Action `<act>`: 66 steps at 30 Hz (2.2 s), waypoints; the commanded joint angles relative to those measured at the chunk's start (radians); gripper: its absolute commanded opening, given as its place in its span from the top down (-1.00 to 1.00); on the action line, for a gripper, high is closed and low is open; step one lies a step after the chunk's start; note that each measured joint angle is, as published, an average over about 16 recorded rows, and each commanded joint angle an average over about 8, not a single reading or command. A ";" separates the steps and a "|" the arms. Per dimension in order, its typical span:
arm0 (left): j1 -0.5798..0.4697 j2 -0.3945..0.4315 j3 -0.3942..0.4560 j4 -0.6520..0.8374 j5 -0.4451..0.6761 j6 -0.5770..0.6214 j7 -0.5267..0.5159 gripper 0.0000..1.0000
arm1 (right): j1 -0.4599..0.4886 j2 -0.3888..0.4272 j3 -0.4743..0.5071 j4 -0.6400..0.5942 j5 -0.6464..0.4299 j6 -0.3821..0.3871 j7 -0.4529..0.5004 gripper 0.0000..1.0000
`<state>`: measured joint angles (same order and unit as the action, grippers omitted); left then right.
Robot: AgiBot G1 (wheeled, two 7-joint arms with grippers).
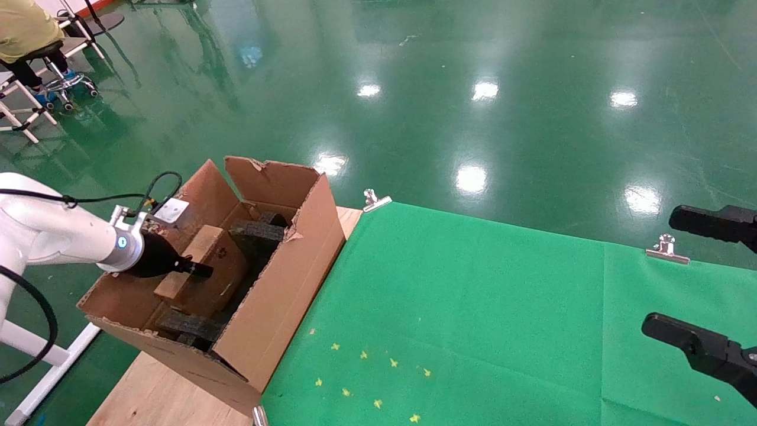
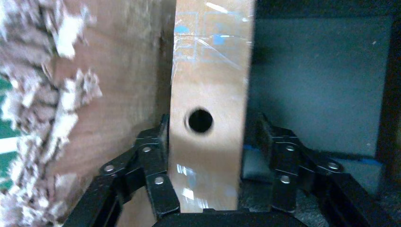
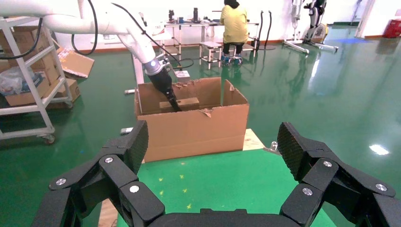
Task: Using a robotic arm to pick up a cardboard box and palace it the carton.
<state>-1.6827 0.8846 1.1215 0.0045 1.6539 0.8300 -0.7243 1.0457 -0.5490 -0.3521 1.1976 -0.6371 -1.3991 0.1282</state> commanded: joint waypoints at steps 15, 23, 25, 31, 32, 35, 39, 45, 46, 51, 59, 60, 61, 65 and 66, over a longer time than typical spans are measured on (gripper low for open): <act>-0.107 -0.013 -0.013 -0.037 -0.019 0.016 -0.007 -1.00 | 0.000 0.000 0.000 0.000 0.000 0.000 0.000 -1.00; -0.216 -0.035 -0.052 -0.133 -0.073 0.062 -0.026 -1.00 | 0.000 0.000 0.000 0.000 0.000 0.000 0.000 -1.00; -0.237 -0.045 -0.067 -0.175 -0.095 0.083 -0.035 -1.00 | 0.000 0.000 0.000 0.000 0.000 0.000 0.000 -1.00; -0.260 -0.087 -0.112 -0.342 -0.172 0.154 -0.099 -1.00 | 0.000 0.000 0.000 0.000 0.000 0.000 0.000 -1.00; -0.258 -0.094 -0.118 -0.376 -0.185 0.165 -0.116 -1.00 | 0.000 0.000 0.000 0.000 0.000 0.000 0.000 -1.00; -0.243 -0.117 -0.132 -0.495 -0.217 0.191 -0.175 -1.00 | 0.000 0.000 0.000 0.000 0.000 0.000 0.000 -1.00; -0.220 -0.141 -0.142 -0.634 -0.251 0.211 -0.250 -1.00 | 0.000 0.000 0.000 0.000 0.000 0.000 0.000 -1.00; -0.203 -0.156 -0.149 -0.723 -0.274 0.219 -0.288 -1.00 | 0.000 0.000 0.000 0.000 0.000 0.000 0.000 -1.00; -0.203 -0.156 -0.149 -0.721 -0.274 0.219 -0.286 -1.00 | 0.000 0.000 0.000 0.000 0.000 0.000 0.000 -1.00; -0.205 -0.152 -0.147 -0.690 -0.265 0.216 -0.273 -1.00 | 0.000 0.000 0.000 0.000 0.000 0.000 0.000 -1.00; -0.166 -0.155 -0.181 -0.707 -0.295 0.238 -0.226 -1.00 | 0.000 0.000 0.000 0.000 0.000 0.000 0.000 -1.00; -0.155 -0.157 -0.191 -0.716 -0.304 0.244 -0.214 -1.00 | 0.000 0.000 0.000 0.000 0.000 0.000 0.000 -1.00; -0.142 -0.159 -0.202 -0.726 -0.314 0.252 -0.202 -1.00 | 0.000 0.000 0.000 0.000 0.000 0.000 0.000 -1.00; -0.087 -0.167 -0.248 -0.767 -0.359 0.282 -0.148 -1.00 | 0.000 0.000 0.000 0.000 0.000 0.000 0.000 -1.00; -0.073 -0.169 -0.260 -0.777 -0.370 0.289 -0.135 -1.00 | 0.000 0.000 0.000 0.000 0.000 0.000 0.000 -1.00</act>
<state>-1.7562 0.7153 0.8612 -0.7725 1.2839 1.1192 -0.8588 1.0454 -0.5488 -0.3521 1.1972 -0.6370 -1.3987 0.1282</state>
